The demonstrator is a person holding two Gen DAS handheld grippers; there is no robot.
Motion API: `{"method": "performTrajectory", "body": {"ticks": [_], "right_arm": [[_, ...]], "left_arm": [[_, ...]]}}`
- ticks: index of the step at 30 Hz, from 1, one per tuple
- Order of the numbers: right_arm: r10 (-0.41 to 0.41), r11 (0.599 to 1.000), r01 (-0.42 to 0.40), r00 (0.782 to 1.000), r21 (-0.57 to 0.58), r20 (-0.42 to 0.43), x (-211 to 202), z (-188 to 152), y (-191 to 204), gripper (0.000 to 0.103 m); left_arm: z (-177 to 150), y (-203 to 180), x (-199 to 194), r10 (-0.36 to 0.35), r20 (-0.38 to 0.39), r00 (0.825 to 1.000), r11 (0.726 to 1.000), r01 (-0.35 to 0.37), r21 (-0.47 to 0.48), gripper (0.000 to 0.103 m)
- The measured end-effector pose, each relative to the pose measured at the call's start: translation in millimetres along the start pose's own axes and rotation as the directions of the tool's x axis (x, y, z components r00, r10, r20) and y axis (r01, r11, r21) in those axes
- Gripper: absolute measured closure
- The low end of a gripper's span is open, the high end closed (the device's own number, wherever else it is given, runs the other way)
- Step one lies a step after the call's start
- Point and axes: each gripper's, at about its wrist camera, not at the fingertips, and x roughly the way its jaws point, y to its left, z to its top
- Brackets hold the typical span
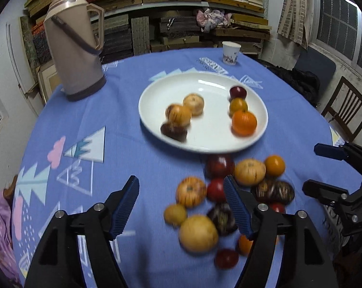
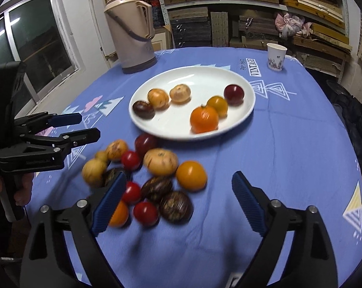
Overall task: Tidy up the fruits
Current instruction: 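Withdraw both open tools from the plate toward the fruit pile, then lower the left tool onto a large yellow round fruit and close it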
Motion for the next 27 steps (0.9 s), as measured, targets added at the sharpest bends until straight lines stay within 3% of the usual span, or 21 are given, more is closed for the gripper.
{"method": "performTrajectory", "body": {"ticks": [10, 18, 27], "right_arm": [[0.053, 0.999, -0.053, 0.998, 0.006, -0.032, -3, -23, 9, 0.015], [0.065, 0.998, -0.066, 0.994, -0.007, -0.084, 13, -35, 17, 0.015], [0.082, 0.997, -0.081, 0.994, 0.010, -0.078, 14, -36, 13, 0.015]], "left_arm": [[-29, 1, 7, 0.002, -0.076, 0.997, 0.998, -0.006, -0.056, 0.028], [-37, 2, 21, -0.006, -0.121, 0.993, 0.997, -0.003, -0.078, 0.027], [-42, 8, 32, -0.024, -0.153, 0.988, 0.992, 0.005, -0.123, 0.025]]}}
